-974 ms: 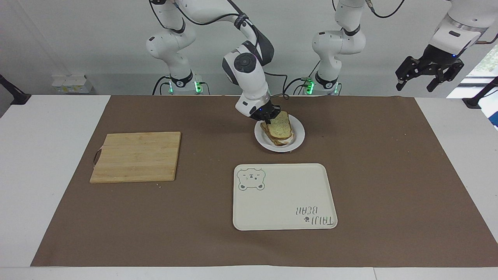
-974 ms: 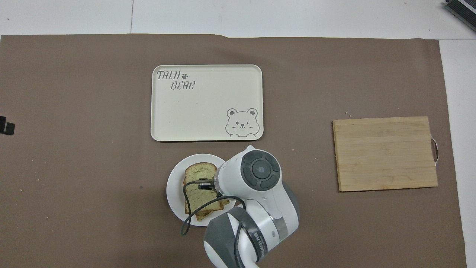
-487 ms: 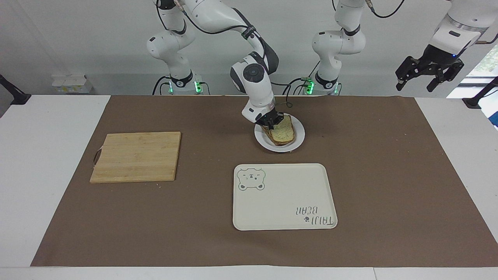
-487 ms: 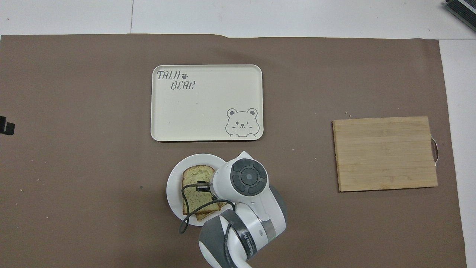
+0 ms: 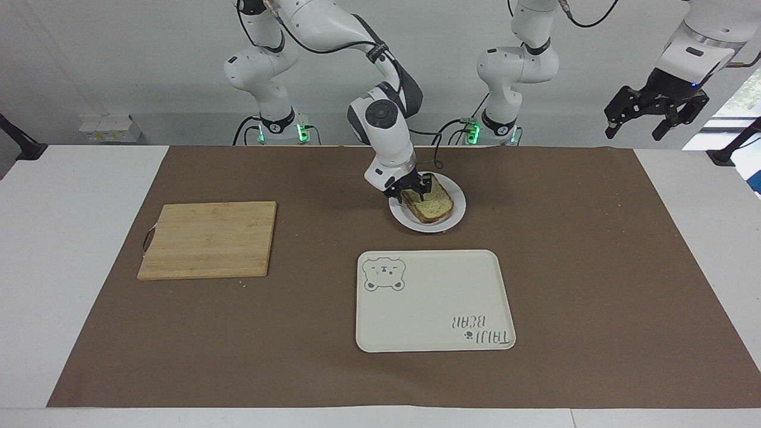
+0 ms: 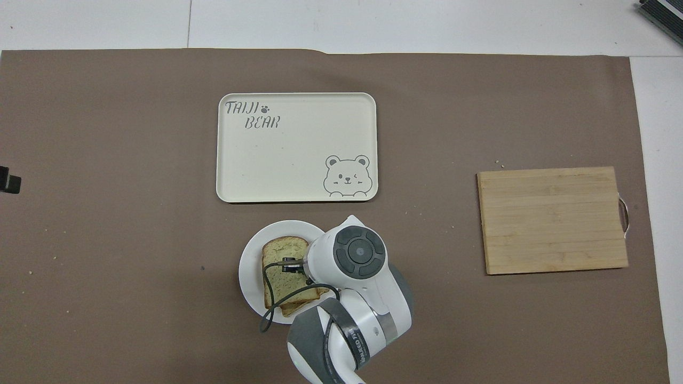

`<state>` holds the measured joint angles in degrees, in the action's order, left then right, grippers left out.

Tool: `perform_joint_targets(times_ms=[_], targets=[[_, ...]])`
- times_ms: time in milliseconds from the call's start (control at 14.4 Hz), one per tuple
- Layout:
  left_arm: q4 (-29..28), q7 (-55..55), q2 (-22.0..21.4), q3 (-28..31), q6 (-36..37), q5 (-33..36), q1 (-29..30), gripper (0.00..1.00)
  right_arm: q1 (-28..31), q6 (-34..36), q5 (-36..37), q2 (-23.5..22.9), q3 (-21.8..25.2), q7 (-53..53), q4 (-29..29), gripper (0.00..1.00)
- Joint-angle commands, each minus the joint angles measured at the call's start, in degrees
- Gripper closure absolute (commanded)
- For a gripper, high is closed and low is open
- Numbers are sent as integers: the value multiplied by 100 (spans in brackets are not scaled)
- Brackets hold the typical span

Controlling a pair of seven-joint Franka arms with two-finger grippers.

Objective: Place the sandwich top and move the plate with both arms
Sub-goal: 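Carry the bread with the right gripper and lay it on the egg toast, then open the right gripper and withdraw it toward the cutting board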

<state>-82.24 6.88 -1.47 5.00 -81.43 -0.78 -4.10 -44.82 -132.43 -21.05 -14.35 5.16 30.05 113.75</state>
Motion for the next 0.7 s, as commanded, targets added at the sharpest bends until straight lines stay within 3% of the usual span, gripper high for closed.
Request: perform_joint_targets(times_ms=[0,348,626], targets=[[-82,-37,-90,-78,4,69,76,0,490,445,398,388,-23,-174,-55,0],[-91,-37,-90,-78,4,69,85,0,1386,1621,733,898,-23,-349,-248,0],[-82,-37,-90,-78,13,69,85,0,1985,2738,1602,1013,-23,-1097,-678,0]])
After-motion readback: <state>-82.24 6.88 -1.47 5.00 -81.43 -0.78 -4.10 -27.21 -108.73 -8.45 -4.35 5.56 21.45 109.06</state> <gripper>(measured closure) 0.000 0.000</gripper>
